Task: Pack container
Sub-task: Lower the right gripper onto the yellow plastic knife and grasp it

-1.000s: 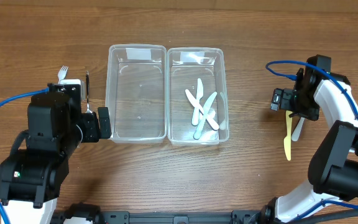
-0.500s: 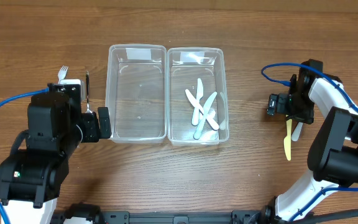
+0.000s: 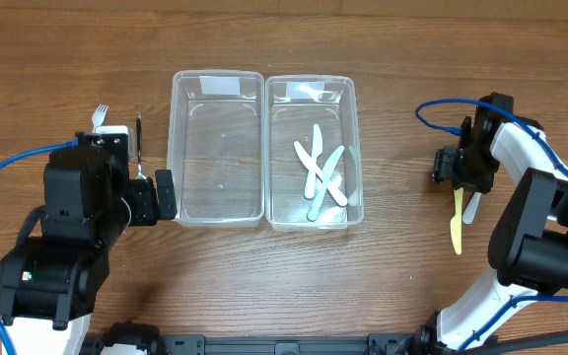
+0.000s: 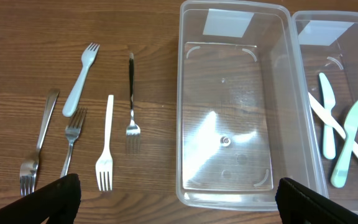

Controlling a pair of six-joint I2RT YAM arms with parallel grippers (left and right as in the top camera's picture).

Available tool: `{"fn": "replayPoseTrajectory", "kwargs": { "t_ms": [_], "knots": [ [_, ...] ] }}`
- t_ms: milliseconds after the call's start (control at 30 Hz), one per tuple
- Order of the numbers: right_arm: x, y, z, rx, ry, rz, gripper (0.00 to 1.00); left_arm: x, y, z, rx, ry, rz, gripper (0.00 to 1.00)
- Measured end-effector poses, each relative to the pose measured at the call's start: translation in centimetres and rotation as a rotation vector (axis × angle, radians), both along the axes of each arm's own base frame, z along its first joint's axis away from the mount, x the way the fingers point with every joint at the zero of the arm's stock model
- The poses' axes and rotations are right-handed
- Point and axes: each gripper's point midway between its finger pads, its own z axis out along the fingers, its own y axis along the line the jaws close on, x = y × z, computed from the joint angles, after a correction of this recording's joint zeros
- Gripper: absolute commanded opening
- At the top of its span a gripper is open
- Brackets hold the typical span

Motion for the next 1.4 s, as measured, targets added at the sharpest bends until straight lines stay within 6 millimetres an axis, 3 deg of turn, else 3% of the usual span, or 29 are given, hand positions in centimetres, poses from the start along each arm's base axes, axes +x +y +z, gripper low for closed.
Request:
{"fn": "replayPoseTrajectory", "kwargs": {
  "t_ms": [67, 300, 1200, 1400],
  "knots": [
    [0.02, 0.0, -0.01, 0.0, 0.0, 0.0, 0.45, -0.01, 0.0, -0.01, 0.0, 0.0, 0.0, 1.0],
    [0.01, -0.06, -0.02, -0.002, 0.001, 0.0, 0.36, 0.0, 0.01, 0.0, 0.0, 0.0, 0.0, 1.0],
    [0.03, -0.13, -0.02, -0.004, 0.0, 0.003, 0.22, -0.01, 0.01, -0.01, 0.0, 0.0, 0.0, 1.0],
    [0.09, -0.05, 0.01, 0.002, -0.002, 0.0, 0.06, -0.01, 0.01, -0.01, 0.0, 0.0, 0.0, 1.0]
  ]
}}
